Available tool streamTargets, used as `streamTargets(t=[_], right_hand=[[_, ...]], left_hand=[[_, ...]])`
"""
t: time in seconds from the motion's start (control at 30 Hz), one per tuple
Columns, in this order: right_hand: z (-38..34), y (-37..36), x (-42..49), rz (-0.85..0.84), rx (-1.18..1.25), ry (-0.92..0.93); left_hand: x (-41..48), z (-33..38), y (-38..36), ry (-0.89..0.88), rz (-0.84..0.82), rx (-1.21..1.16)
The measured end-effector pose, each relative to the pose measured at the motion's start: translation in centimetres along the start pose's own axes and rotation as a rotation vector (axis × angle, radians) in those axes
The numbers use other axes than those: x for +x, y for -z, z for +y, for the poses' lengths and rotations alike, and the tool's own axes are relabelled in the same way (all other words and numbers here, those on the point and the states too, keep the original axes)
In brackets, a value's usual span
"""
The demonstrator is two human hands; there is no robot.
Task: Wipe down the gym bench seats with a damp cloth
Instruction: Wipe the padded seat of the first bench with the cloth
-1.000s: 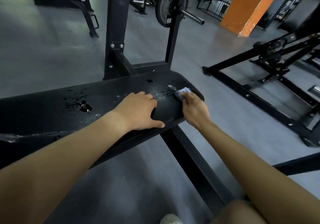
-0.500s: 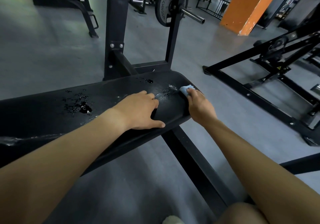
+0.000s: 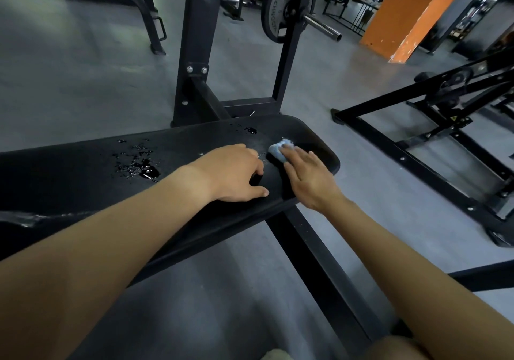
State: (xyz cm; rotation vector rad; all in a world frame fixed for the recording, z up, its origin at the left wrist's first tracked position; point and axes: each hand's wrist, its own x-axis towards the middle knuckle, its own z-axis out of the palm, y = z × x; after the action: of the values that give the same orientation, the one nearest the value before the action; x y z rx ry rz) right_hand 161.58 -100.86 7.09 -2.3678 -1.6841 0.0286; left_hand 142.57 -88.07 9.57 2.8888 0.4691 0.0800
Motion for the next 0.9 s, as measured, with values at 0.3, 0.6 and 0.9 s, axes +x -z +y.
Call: streamTargets(t=[0.3, 0.6, 0.9], right_hand=[[-0.7, 0.6, 3.1, 0.025, 0.048, -0.301], [-2.6, 0.2, -0.1, -0.077, 0.084, 0.003], [-1.9, -0.1, 3.5, 0.052, 0.118, -0.381]], left_hand=[[-0.7, -0.2, -0.4, -0.018, 0.005, 0.007], [-0.6, 0.0, -0.3, -0.021, 0.033, 0.006], [-0.4, 0.0, -0.5, -0.004, 0.054, -0.013]])
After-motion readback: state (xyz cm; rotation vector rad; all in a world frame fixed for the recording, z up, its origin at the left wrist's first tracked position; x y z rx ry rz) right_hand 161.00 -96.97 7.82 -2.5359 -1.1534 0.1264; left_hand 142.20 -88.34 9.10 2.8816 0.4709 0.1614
